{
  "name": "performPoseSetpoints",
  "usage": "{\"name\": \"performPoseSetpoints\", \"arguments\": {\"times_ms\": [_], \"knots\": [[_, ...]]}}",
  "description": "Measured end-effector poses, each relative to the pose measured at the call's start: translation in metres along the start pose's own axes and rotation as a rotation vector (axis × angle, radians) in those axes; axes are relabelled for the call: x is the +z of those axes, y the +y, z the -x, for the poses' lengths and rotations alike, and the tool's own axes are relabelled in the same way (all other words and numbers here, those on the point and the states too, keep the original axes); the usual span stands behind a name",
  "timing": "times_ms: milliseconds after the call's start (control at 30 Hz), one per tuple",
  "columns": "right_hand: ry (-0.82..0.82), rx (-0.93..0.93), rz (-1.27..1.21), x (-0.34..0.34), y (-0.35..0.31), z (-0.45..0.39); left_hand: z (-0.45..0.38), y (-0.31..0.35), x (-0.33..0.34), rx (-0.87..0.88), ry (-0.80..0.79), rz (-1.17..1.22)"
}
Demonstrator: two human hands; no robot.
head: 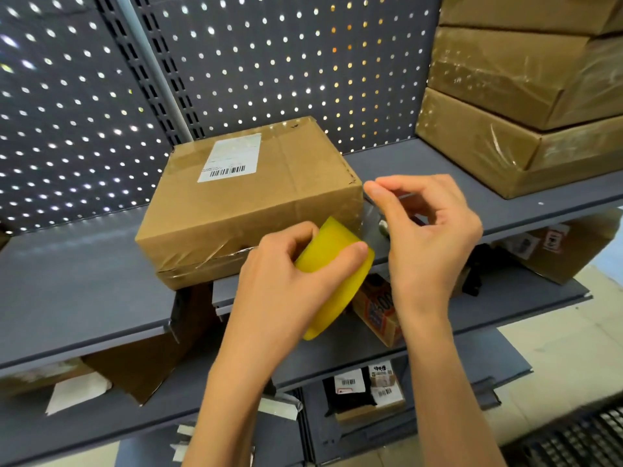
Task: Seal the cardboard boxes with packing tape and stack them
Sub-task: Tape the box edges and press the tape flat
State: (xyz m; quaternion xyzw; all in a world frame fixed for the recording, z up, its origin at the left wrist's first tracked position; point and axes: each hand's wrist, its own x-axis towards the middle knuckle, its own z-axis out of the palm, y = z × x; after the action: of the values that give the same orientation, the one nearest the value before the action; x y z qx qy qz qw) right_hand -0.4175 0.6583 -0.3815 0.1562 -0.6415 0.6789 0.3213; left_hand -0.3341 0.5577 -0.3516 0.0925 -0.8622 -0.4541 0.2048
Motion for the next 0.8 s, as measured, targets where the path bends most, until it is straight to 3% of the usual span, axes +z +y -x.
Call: {"name": "performPoseSetpoints", "arguments": {"times_ms": [200,300,433,600,800], "knots": [[0.048,-0.178,0.077,-0.009,-0.011,-0.015,-0.004,-0.004,-0.007,-0.193,-0.079,-0.088],[-0.045,-0.072,0.036,-0.011,-0.012,-0.023,-0.002,-0.001,-0.018,-0.248,-0.088,-0.095],[-0.068,0.139,-0.092,-0.011,-0.007,-0.031,-0.004,0.024,-0.036,-0.196,0.031,-0.242],[-0.046,0.22,-0.191,-0.002,-0.006,-0.049,-0.033,0.063,-0.055,-0.015,0.152,-0.486],[-0.014,0.206,-0.19,0.021,0.002,-0.077,-0.087,0.101,-0.075,0.176,-0.041,-0.786]]}}
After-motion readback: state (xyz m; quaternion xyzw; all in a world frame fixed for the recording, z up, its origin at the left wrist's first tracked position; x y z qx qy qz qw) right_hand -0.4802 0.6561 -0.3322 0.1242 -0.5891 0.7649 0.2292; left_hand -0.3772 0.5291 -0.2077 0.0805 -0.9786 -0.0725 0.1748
